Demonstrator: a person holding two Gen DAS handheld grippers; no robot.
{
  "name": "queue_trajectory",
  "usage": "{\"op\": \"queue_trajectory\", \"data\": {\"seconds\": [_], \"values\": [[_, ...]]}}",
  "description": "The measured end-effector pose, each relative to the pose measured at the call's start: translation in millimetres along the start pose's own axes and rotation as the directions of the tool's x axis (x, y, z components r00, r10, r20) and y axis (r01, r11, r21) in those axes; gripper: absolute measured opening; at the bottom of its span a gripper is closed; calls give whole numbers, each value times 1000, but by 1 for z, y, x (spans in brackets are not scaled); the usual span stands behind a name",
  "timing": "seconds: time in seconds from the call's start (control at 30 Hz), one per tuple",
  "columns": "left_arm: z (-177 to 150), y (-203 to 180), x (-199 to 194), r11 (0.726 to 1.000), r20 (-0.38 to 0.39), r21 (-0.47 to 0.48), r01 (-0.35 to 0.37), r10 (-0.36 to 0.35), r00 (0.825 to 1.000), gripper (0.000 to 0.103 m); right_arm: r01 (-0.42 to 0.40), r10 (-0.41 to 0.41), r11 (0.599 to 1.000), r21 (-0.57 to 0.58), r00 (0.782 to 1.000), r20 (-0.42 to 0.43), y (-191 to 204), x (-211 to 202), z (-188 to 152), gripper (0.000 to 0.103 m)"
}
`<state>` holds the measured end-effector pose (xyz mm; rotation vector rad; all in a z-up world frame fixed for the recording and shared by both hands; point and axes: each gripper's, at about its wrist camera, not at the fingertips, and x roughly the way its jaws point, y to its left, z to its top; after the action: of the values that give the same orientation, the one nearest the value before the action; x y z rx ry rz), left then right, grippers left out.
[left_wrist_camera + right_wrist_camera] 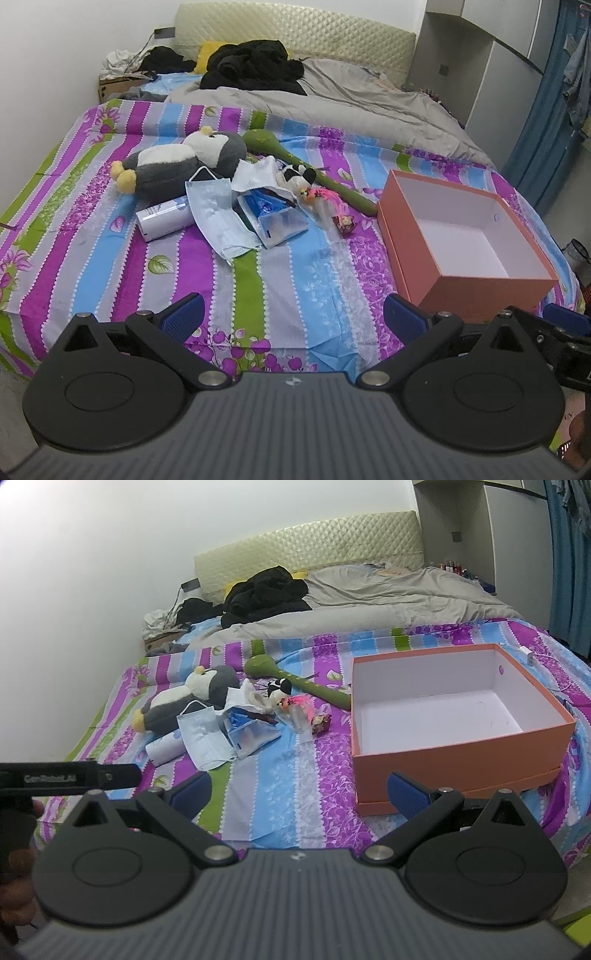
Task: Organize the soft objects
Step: 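Move both tools toward the pile of items on the bed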
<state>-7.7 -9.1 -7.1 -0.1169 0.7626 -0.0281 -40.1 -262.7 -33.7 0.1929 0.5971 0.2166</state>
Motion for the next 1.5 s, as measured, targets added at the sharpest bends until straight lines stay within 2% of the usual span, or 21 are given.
{"op": "queue_trajectory", "data": {"seconds": [0.33, 0.53, 0.73, 0.9, 1.03, 1.1, 1.23, 1.5], "values": [[-13, 2, -2, 1000, -21, -10, 14, -14, 1000, 103, -5, 5, 1000, -6, 1000, -4, 2, -3, -1, 103], [-12, 4, -6, 1000, 2, 1, 18, -18, 1000, 103, 2, -2, 1000, 4, 1000, -2, 1, -1, 0, 103], [-15, 11, -3, 1000, -24, -17, 11, -12, 1000, 103, -3, 3, 1000, 7, 1000, 7, 2, -1, -2, 103], [-16, 13, -5, 1000, -19, -22, 5, -5, 1000, 103, 24, -24, 1000, -2, 1000, 2, 1, -2, -4, 103], [-21, 16, -5, 998, -6, -61, 20, -20, 1000, 103, -11, 11, 1000, 16, 1000, 9, -1, -2, -6, 103], [-25, 17, -1, 997, -21, -79, 27, -28, 999, 103, -36, 36, 999, 18, 999, -2, 1, 0, -8, 103], [-28, 11, 3, 999, -26, -37, 13, -14, 1000, 103, -27, 27, 1000, 5, 1000, -9, 5, 2, -10, 103], [-27, 18, 12, 998, -41, -61, 0, -2, 999, 103, -21, 24, 999, 38, 998, -60, 3, 17, -12, 103]]}}
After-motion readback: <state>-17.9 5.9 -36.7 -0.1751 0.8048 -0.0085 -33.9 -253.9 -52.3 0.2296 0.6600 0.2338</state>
